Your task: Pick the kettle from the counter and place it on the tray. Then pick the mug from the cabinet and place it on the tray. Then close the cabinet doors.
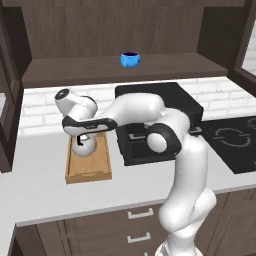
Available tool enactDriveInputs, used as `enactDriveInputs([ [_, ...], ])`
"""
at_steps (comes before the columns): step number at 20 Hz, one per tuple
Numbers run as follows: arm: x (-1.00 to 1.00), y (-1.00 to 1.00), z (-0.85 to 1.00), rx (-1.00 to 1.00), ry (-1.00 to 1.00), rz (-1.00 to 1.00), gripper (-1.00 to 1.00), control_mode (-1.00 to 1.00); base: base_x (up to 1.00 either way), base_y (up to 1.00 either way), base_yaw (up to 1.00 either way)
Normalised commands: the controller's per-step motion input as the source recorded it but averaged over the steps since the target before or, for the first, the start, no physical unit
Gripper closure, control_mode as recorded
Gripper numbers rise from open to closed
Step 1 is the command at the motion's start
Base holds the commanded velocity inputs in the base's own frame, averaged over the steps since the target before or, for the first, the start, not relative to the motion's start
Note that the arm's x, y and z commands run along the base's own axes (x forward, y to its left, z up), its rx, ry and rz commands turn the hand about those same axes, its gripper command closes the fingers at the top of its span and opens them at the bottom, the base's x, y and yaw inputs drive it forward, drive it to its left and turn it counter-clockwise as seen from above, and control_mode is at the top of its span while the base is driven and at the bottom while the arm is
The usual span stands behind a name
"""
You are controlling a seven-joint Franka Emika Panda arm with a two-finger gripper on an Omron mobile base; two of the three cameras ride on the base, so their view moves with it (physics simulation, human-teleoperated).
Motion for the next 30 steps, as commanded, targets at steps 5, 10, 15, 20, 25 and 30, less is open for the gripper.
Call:
enactDriveInputs([
  [5,-0.84,-0.24,0.58,0.00,-0.18,0.00,-1.00,-1.00,0.00,0.00,0.00],
  [10,-0.80,-0.35,0.98,0.00,-0.08,0.00,-1.00,-1.00,0.00,0.00,0.00],
  [15,-0.60,-0.38,0.57,0.01,-0.05,0.11,-1.00,-1.00,0.00,0.00,0.00],
  [20,-0.27,-0.32,0.06,0.02,-0.05,0.16,-1.00,-1.00,0.00,0.00,0.00],
  [25,-0.37,-0.36,0.86,0.00,-0.17,0.25,-1.00,-1.00,0.00,0.00,0.00],
  [30,-0.24,-0.24,1.00,-0.02,-0.13,0.28,-1.00,-1.00,0.00,0.00,0.00],
])
